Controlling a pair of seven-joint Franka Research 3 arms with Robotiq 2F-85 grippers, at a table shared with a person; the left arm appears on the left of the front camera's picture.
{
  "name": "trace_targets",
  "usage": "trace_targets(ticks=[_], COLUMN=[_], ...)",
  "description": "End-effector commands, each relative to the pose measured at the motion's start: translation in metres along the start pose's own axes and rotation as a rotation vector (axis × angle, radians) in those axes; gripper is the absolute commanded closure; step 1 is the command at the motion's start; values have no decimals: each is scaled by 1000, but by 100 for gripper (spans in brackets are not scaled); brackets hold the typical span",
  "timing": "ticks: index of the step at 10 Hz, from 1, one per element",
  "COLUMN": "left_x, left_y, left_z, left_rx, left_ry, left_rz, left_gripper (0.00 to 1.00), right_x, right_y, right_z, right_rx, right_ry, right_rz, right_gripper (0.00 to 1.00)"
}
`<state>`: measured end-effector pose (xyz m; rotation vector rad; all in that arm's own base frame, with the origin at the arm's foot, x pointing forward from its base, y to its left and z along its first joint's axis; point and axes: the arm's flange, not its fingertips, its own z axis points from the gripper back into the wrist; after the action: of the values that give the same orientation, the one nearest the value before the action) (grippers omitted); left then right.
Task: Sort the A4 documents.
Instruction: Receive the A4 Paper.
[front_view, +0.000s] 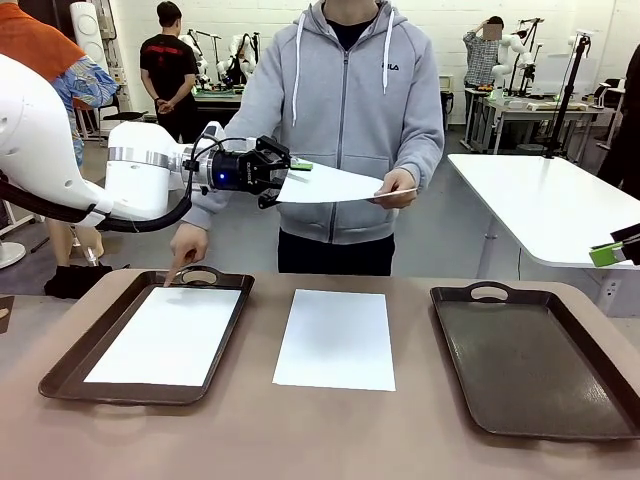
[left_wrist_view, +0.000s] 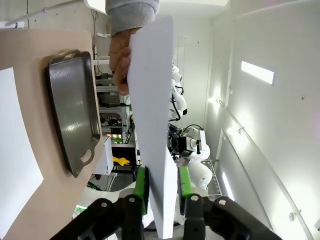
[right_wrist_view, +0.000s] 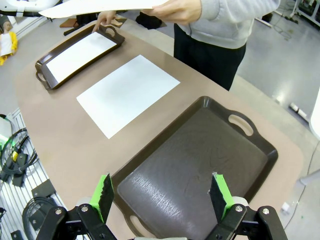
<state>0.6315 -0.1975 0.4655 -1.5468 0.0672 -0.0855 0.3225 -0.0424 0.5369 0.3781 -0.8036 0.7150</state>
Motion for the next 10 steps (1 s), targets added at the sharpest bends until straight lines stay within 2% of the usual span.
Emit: trace_targets(ticks=[1,3,7,9,10], left_x=[6,6,7,0,2], left_y=[-2,-3,-4,-10,-4], left_z=[2,3,6,9,5], left_rx=[-22,-18,-4,5,1], left_ry=[7,8,5,47,-3], left_rz=[-19,-27,-30,38,-11], left_gripper=[82,98,100,100,100], right_x=[-1,-1,-1,-1,-1], right_y=[-1,-1,-1,-1,-1], right_z=[-2,-2,-2,-2,-2], right_rx=[20,20,20,20,20], right_ry=[-11,-11,-11,-11,-11], right_rz=[1,1,1,1,1], right_gripper=[0,0,0,0,0])
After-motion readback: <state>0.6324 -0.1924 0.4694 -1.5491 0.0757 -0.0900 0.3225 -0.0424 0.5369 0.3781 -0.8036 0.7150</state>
